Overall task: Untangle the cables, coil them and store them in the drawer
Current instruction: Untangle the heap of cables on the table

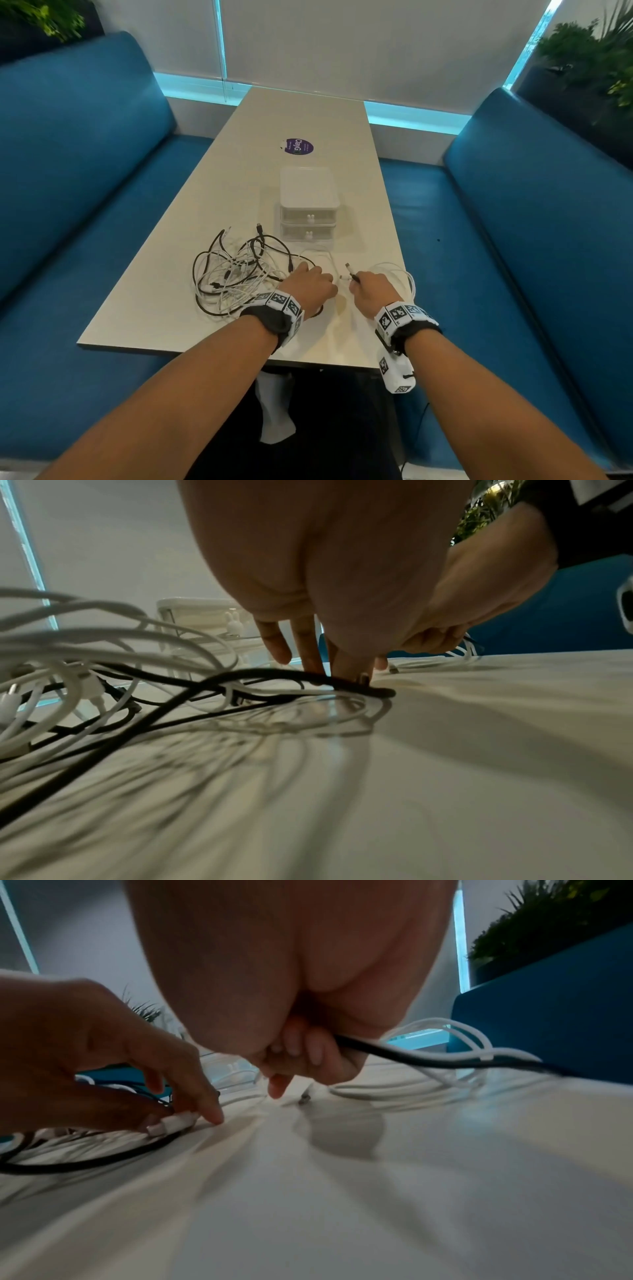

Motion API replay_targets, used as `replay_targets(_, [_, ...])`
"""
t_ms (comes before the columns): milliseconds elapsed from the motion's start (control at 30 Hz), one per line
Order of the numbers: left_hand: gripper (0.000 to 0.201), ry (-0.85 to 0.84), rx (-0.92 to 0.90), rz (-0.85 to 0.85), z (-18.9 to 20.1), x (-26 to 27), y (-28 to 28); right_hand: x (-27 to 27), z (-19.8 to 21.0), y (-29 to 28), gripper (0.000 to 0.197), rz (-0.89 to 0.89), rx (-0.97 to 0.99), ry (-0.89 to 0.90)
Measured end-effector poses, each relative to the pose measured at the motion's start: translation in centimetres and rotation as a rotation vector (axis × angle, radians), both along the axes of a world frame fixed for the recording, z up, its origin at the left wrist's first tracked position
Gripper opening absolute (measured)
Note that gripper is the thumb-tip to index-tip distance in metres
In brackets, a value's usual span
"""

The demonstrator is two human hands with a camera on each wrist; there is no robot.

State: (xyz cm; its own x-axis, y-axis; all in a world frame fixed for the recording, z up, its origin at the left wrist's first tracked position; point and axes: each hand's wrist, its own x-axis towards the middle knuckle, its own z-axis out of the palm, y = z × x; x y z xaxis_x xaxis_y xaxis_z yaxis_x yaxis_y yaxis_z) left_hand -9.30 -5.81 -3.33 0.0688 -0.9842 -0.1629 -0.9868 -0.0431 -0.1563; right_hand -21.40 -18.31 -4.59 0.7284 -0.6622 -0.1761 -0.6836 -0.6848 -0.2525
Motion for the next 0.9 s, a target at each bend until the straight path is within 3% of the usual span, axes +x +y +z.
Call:
replay_targets(167, [0.023,0.150,-0.144,0.026,-0.9,0.6,0.0,0.0,0.0,0.5,0.026,-0.071,0.111,-0.069])
replay_targets(367, [0.022,0.320,-0.355,0.117,-0.6,1.2,-0.2,0.5,0.5,1.3,0.027,-0.124,0.189,-0.168])
replay_targets(567, [0.007,0.848,-0.512,0.476,-0.1,1.4,-0.3,1.2,1.9,2.2,0.013,-0.062,0.288,-0.379])
replay_targets(667, [0.008,0.997,-0.584,0.528,-0.1,1.1,-0.3,1.7,2.0,2.4,0.006,-0.021,0.322,-0.430])
replay_targets(767, [0.012,1.176,-0.599,0.588,-0.4,1.0,-0.1,1.9,1.7,2.4,0.012,-0.016,0.291,-0.416])
replay_targets(833, [0.013,1.189,-0.561,0.665,-0.5,0.8,0.0,2.1,1.6,2.4,0.020,-0.019,0.244,-0.401])
replay_targets(900, [0.011,1.063,-0.497,0.709,-0.9,0.8,0.4,2.2,1.8,2.3,0.026,-0.033,0.193,-0.409])
